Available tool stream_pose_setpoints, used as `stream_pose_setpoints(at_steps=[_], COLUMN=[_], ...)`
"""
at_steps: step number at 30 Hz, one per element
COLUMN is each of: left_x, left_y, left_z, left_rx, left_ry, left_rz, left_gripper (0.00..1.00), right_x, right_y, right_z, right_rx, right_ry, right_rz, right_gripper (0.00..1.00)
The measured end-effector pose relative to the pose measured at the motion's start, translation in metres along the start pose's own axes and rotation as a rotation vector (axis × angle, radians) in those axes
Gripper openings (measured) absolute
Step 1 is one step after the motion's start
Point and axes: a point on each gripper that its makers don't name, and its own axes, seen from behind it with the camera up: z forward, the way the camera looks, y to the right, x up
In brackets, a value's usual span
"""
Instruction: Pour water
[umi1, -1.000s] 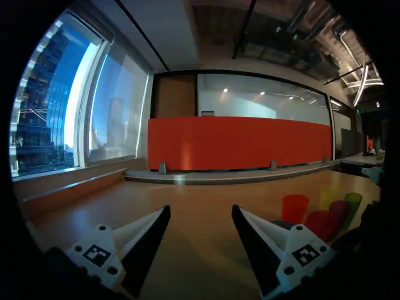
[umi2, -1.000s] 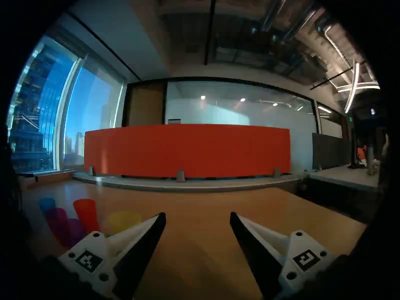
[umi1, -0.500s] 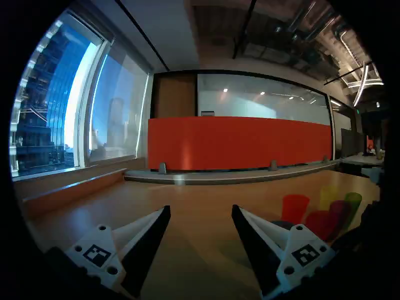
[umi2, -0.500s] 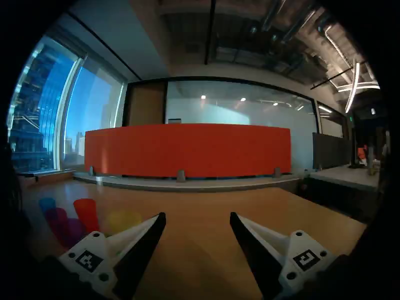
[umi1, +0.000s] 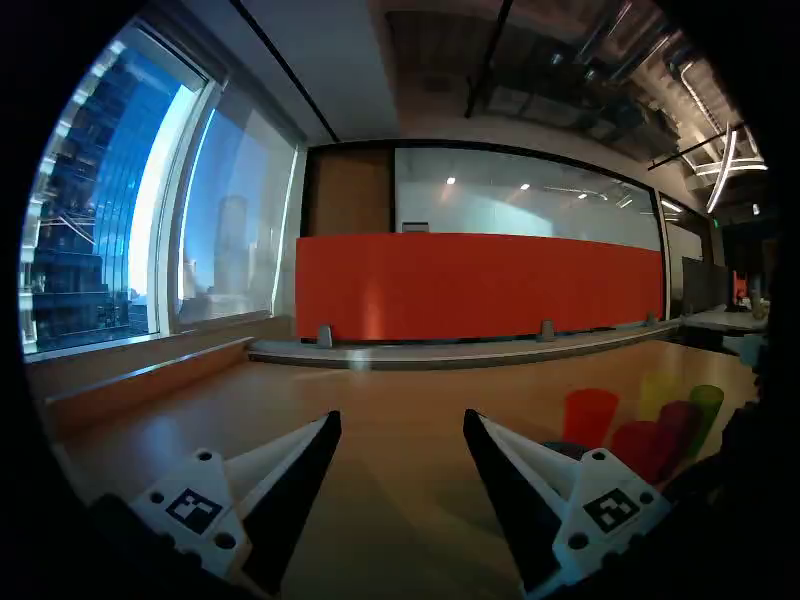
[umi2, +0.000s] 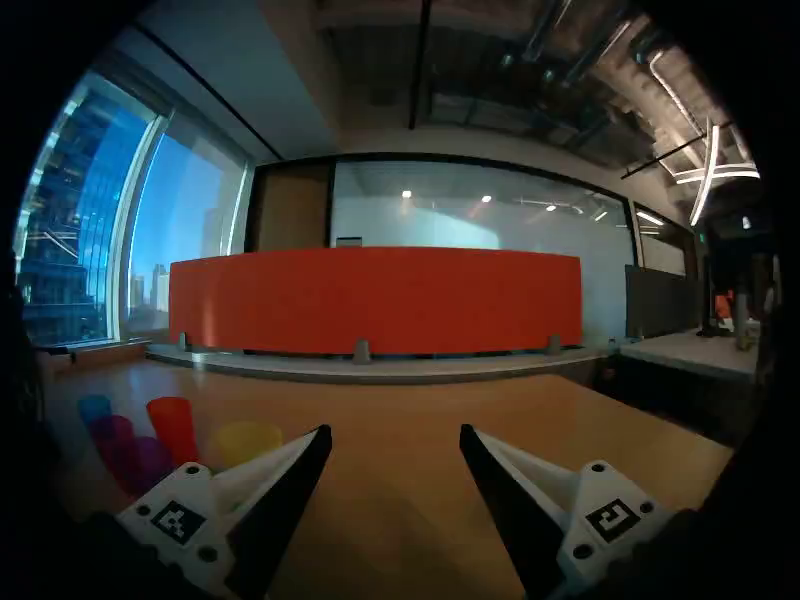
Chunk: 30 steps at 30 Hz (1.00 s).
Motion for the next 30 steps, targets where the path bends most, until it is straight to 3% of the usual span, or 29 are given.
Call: stream_pose_setpoints(at_steps=[30], left_x=[0.0007], left_y=[0.0008], left_z=[0.0014], left_rx=[0.0], left_ry=[0.0], left_rz=[0.0], left_gripper=[0.91], right_x=[0.0], right_y=[0.0005], right_z=[-0.0016], right_rx=[0.0], right_ry=[0.0], right_rz=[0.0], right_gripper=[0.99])
